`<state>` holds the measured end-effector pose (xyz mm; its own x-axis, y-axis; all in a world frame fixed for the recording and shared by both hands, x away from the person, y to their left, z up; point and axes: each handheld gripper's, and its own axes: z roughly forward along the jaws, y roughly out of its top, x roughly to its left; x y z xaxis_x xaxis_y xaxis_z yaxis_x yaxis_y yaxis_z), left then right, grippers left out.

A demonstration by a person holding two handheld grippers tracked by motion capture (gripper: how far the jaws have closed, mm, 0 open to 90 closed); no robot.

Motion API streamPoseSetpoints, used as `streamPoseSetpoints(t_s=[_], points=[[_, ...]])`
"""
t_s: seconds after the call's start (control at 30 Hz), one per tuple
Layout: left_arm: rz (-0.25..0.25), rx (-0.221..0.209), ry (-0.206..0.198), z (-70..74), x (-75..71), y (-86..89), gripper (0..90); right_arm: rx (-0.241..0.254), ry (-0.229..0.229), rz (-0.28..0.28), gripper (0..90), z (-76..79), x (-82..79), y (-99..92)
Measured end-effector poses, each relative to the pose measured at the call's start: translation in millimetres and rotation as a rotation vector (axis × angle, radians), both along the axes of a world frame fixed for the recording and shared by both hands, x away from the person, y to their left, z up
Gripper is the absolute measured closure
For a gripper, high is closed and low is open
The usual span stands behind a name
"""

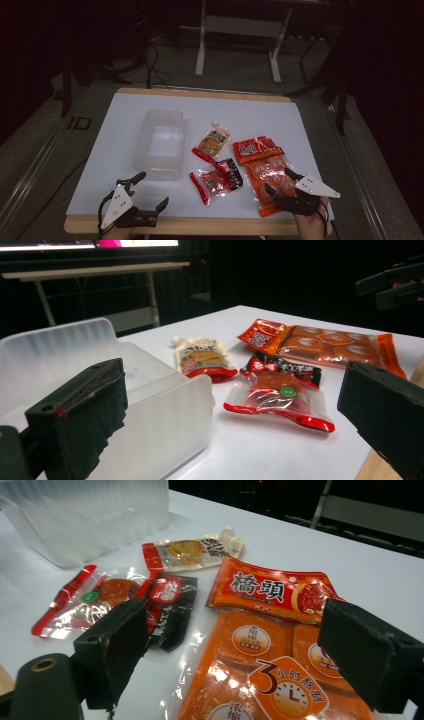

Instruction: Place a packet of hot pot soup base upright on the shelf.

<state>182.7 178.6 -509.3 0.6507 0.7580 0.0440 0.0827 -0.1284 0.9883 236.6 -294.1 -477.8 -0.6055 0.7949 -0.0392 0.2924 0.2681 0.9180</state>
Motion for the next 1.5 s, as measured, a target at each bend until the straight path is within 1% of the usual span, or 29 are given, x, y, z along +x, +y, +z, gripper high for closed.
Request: streamPoseSetpoints(t_s=[0.03, 0.1, 0.13, 0.23, 0.37, 0.43, 0.53, 0.6, 0.67, 0.77, 0.87, 0.93, 0.97, 1.03, 1.1, 1.13, 1.17, 1.2, 1.23, 1.3, 1.33, 1.4, 1.43, 1.47, 1.5], points=[[-0.003, -0.002, -0.002, 0.1, -0.3, -0.2, 0.1, 0.0, 0.002, 0.001, 13.0, 0.7, -0.1, 0.1], [-0.002, -0.004, -0.006, 0.3, -0.9, -0.3, 0.2, -0.019, -0.01, 0.004, 12.8, 2.6, -2.0, 1.4], [-0.003, -0.004, -0.007, 0.5, -1.0, 0.0, 0.2, -0.02, -0.004, 0.012, 12.3, 3.4, -2.4, 2.0], [0.0, 0.0, -0.007, 0.5, -1.2, 0.1, 0.2, 0.005, 0.023, 0.021, 11.6, 4.4, -3.2, 3.3], [-0.004, -0.006, -0.013, 0.9, -2.1, -0.1, 0.2, 0.039, 0.036, 0.038, 11.3, 4.5, -3.3, 2.2], [-0.004, -0.001, -0.016, 0.8, -2.1, -0.4, 0.2, 0.031, 0.029, 0.032, 11.2, 5.1, -3.5, 1.9], [-0.007, -0.004, -0.013, 0.6, -1.5, -0.4, 0.2, 0.019, 0.025, 0.054, 11.2, 5.4, -3.9, 3.6], [-0.01, -0.008, -0.012, 0.7, -1.3, -0.4, 0.2, 0.007, 0.022, 0.078, 11.2, 5.3, -4.4, 5.9], [-0.008, -0.006, -0.011, 0.6, -1.7, -0.8, 0.1, -0.015, 0.021, 0.086, 11.2, 5.0, -4.9, 8.3], [-0.009, -0.006, -0.018, 1.2, -2.7, -1.0, 0.2, -0.022, 0.018, 0.095, 11.2, 4.9, -6.0, 10.2], [-0.012, -0.006, -0.018, 1.3, -2.8, -1.3, 0.1, 0.0, 0.006, 0.114, 10.9, 7.0, -8.1, 11.0], [-0.016, -0.008, -0.016, 1.1, -2.6, -2.0, 0.2, 0.031, 0.01, 0.138, 10.9, 10.4, -9.4, 11.6], [-0.018, -0.009, -0.016, 1.0, -2.5, -2.4, 0.2, 0.044, 0.006, 0.147, 10.9, 12.4, -10.5, 12.2], [-0.029, -0.015, -0.014, 0.3, -2.0, -3.9, 0.2, 0.052, -0.007, 0.171, 10.6, 17.5, -12.2, 14.1], [-0.055, -0.038, -0.008, -0.4, -1.6, -6.0, 0.1, 0.062, -0.016, 0.181, 10.2, 23.5, -14.1, 16.2], [-0.066, -0.045, -0.008, -0.5, -1.7, -7.3, 0.1, 0.057, -0.028, 0.177, 10.2, 26.8, -15.2, 17.6], [-0.076, -0.05, -0.009, -0.7, -2.0, -8.8, 0.2, 0.069, -0.039, 0.163, 10.2, 30.1, -16.8, 19.2], [-0.086, -0.051, -0.011, -0.7, -2.1, -9.8, 0.2, 0.093, -0.037, 0.192, 10.2, 33.2, -18.3, 19.2], [-0.097, -0.055, -0.013, -0.9, -2.3, -10.8, 0.2, 0.1, -0.04, 0.205, 10.2, 36.1, -19.8, 20.1], [-0.096, -0.059, -0.009, -1.2, -2.4, -12.2, 0.1, 0.092, -0.046, 0.21, 10.2, 39.0, -20.6, 21.7], [-0.098, -0.063, -0.003, -1.4, -2.6, -12.5, 0.2, 0.072, -0.077, 0.216, 10.2, 43.8, -22.3, 23.8], [-0.1, -0.067, 0.004, -0.8, -3.5, -12.6, 0.2, 0.063, -0.093, 0.227, 10.2, 49.2, -22.6, 25.5], [-0.098, -0.076, 0.001, -0.4, -4.3, -13.2, 0.1, 0.053, -0.104, 0.225, 10.3, 51.8, -22.4, 26.1], [-0.096, -0.071, 0.001, 0.2, -5.2, -13.5, 0.2, 0.044, -0.126, 0.223, 10.6, 54.9, -23.0, 26.2], [-0.095, -0.068, -0.003, 0.5, -5.9, -14.1, 0.2, 0.046, -0.144, 0.225, 12.7, 58.8, -23.2, 25.5]])
